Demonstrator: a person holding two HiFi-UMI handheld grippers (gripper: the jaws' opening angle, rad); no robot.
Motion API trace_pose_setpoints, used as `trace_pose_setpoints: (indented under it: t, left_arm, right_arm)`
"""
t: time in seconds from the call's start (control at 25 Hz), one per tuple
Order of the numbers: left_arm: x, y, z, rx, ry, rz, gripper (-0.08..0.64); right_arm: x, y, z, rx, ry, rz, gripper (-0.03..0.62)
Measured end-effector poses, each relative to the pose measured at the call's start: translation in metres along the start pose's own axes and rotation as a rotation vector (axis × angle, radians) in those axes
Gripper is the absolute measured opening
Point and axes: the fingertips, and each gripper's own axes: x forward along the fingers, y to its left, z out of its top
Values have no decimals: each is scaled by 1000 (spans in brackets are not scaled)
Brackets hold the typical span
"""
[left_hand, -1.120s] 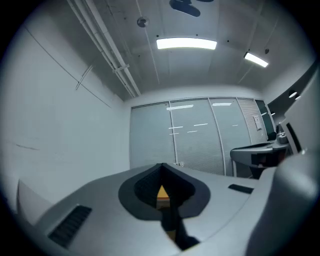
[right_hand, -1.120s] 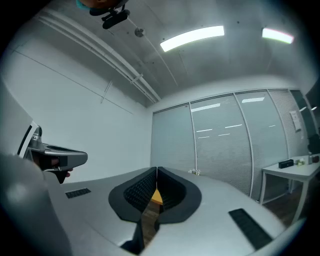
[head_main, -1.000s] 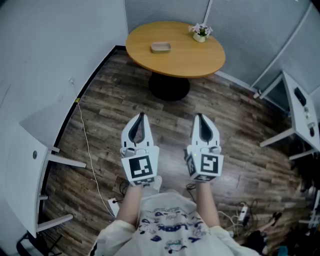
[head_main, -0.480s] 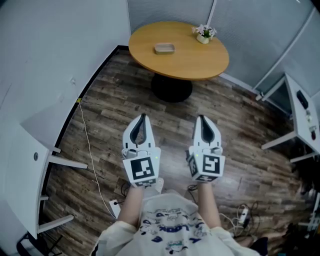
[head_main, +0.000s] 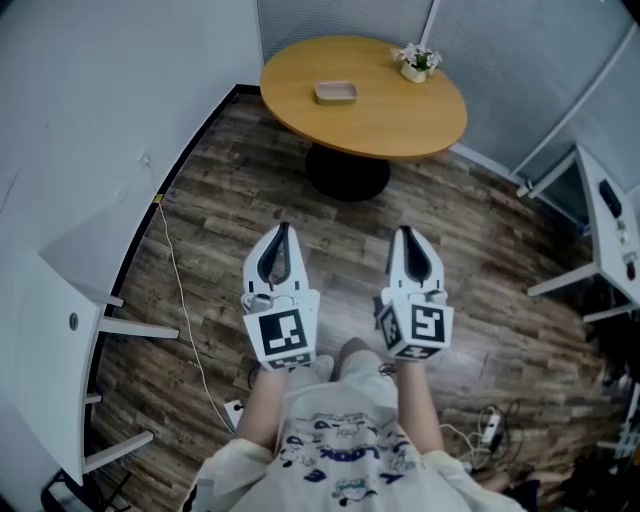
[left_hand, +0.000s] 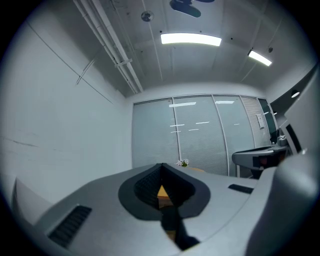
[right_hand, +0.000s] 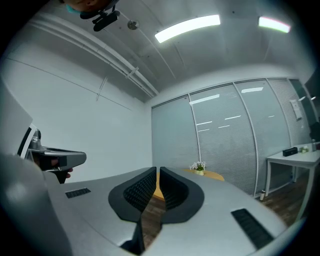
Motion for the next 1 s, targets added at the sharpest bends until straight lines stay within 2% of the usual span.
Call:
trace_pose_setpoints:
  t: [0.28, 0.48, 0.76, 0.92, 1.0]
  left_arm:
    - [36, 14, -13, -59, 31, 24, 3]
    - [79, 17, -24, -9, 57, 31, 3]
    - [162, 20, -20, -53, 48, 75, 3]
    - [218, 19, -15, -5, 62, 94, 3]
    - [244, 21, -11, -6, 57, 112, 3]
  right_arm:
    - [40, -5, -11, 16, 32, 3, 6]
    - [86, -18, -19, 16, 43, 27, 6]
    - [172, -44, -19, 16, 50, 59, 6]
    - [230, -67, -12, 16, 52, 86, 8]
    - [260, -76, -9, 15, 48, 105, 6]
